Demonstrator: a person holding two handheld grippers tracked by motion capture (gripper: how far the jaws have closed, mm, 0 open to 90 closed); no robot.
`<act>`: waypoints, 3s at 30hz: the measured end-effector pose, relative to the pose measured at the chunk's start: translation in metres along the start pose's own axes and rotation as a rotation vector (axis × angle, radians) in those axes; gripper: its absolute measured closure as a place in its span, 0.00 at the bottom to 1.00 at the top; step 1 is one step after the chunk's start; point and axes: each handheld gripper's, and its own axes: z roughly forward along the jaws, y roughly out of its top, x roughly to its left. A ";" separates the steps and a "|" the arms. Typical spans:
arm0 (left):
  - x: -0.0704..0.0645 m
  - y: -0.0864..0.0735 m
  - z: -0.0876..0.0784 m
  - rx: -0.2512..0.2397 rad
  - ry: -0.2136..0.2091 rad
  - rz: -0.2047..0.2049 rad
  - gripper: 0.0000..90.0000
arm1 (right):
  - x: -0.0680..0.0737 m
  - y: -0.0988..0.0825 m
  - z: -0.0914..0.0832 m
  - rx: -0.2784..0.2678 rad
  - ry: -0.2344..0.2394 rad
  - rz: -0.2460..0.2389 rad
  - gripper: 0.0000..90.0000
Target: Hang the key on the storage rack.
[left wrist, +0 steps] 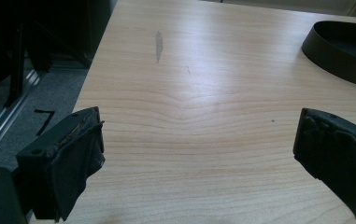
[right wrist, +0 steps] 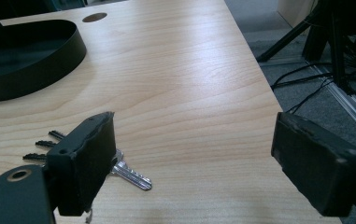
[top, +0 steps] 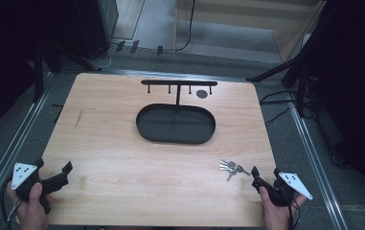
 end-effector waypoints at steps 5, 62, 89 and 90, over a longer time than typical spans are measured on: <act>0.000 0.000 0.000 0.001 -0.001 -0.001 0.02 | 0.001 0.000 0.002 0.013 0.000 -0.015 0.15; 0.006 0.001 0.001 -0.017 0.010 -0.055 0.02 | 0.083 0.094 0.053 0.544 0.203 -0.426 0.25; 0.008 0.002 0.002 -0.021 0.013 -0.070 0.02 | 0.130 0.077 0.105 0.998 0.363 -1.050 0.41; 0.008 0.002 0.002 -0.021 0.014 -0.068 0.02 | 0.130 0.078 0.106 0.995 0.371 -1.048 0.41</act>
